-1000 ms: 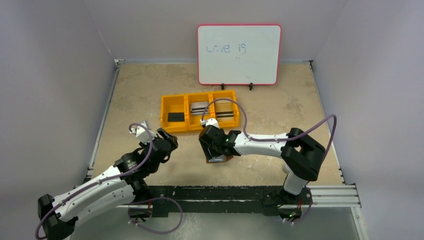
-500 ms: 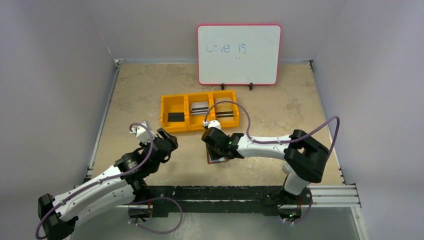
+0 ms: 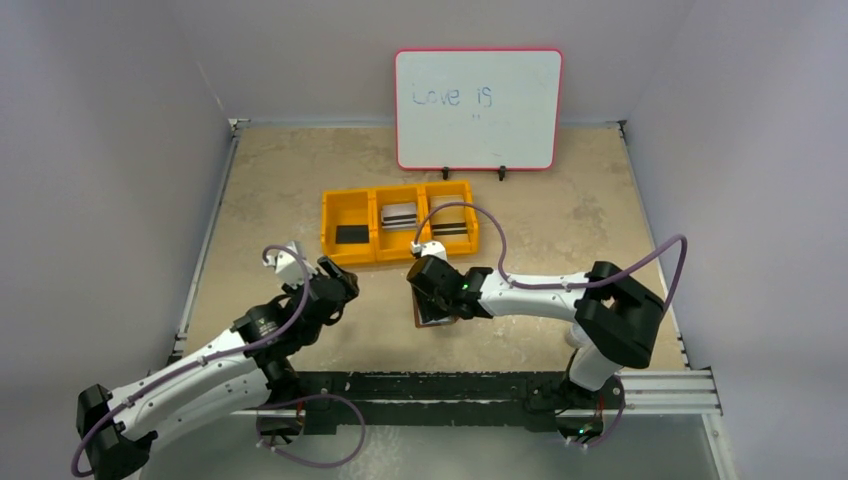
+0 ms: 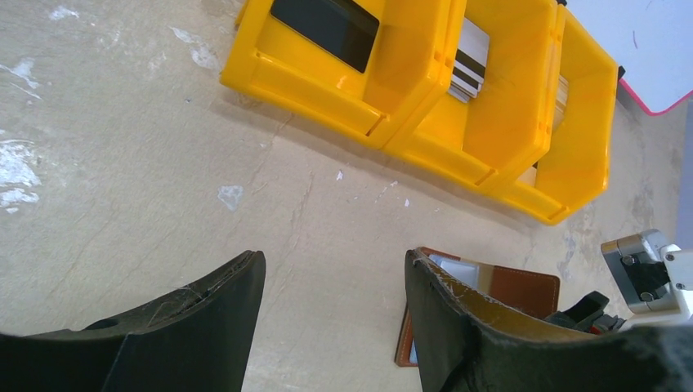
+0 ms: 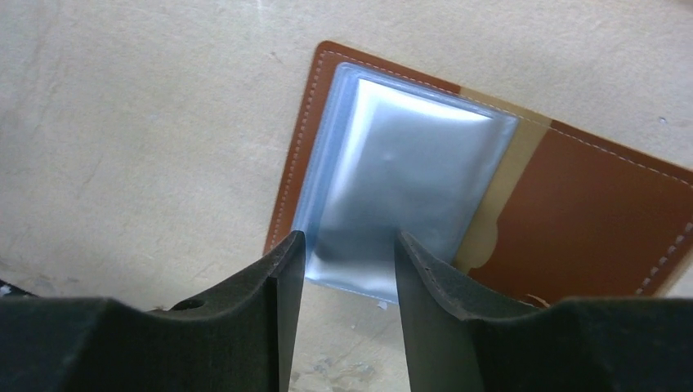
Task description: Take the credit cards out of the card holder
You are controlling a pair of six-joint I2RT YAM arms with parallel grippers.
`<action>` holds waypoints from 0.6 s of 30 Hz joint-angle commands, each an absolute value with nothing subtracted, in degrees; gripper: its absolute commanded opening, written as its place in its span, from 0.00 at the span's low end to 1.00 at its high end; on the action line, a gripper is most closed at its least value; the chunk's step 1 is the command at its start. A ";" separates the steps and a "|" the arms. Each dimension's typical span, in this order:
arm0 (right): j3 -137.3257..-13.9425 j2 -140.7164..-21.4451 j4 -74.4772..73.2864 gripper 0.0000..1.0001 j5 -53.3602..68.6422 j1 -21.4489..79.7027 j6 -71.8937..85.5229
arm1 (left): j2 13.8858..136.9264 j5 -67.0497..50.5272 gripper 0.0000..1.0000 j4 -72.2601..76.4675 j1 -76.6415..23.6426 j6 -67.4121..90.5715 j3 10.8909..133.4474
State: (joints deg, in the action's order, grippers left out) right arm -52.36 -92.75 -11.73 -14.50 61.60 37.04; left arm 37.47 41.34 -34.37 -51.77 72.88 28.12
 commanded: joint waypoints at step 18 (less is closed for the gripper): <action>-49.98 -97.56 -11.11 0.49 -14.59 61.62 40.51 | 43.65 36.91 0.63 -25.75 -51.76 70.70 26.88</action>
State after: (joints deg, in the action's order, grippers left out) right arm -52.36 -94.30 -10.98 -15.81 61.58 38.68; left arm 43.81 36.84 -27.88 -51.77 71.50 27.27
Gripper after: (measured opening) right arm 0.551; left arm 0.627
